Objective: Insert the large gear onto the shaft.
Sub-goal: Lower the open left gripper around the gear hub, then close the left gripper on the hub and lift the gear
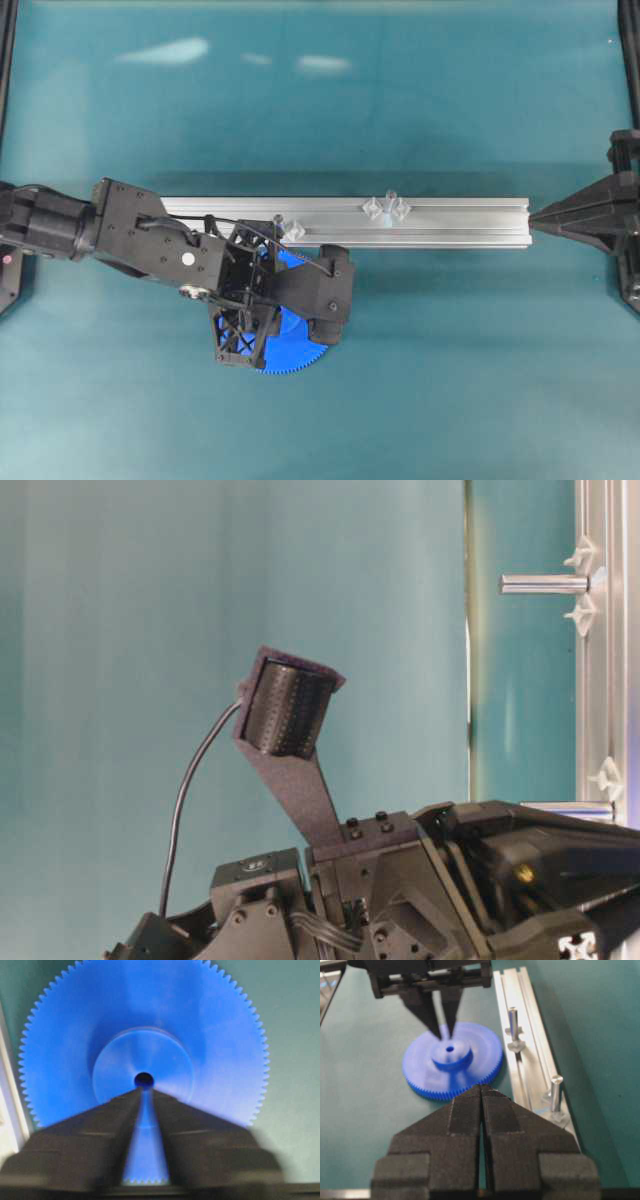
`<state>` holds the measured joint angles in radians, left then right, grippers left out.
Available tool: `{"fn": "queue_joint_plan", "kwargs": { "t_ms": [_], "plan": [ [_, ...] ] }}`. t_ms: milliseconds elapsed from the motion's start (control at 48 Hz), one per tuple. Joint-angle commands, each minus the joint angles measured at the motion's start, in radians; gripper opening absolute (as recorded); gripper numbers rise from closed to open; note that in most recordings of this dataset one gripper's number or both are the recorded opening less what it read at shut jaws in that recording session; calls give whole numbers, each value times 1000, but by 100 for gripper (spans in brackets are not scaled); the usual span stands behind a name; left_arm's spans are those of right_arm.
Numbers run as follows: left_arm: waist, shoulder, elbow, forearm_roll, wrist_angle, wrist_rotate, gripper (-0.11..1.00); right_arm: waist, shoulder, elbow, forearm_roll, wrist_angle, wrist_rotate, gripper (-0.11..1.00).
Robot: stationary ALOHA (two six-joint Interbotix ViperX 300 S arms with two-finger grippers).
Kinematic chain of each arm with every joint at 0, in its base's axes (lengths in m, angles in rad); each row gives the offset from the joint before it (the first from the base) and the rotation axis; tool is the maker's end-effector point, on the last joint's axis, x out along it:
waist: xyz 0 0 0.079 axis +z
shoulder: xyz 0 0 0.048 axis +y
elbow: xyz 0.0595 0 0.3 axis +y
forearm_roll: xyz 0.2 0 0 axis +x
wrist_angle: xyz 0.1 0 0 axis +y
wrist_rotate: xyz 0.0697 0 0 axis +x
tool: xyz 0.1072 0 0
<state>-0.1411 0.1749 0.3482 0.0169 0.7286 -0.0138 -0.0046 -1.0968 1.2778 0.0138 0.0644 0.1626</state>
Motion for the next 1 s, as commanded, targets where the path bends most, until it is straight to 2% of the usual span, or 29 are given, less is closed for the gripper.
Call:
{"fn": "queue_joint_plan", "kwargs": {
  "t_ms": [0,125,187,229,979],
  "plan": [
    [-5,-18,-25,0,11,0,45,-2,6,-9,0,-6,11,1],
    [-3,-15,-35,2,17,3,80,-2,5,-9,2,-9,11,1],
    [-3,-11,-34,0,17,3,91,-2,5,-9,0,-9,11,1],
    [-5,-5,-32,0,15,3,94,-2,3,-9,0,-9,11,1],
    [5,29,-38,0,6,-9,94,-2,-14,-2,0,-3,34,1]
  ]
}}
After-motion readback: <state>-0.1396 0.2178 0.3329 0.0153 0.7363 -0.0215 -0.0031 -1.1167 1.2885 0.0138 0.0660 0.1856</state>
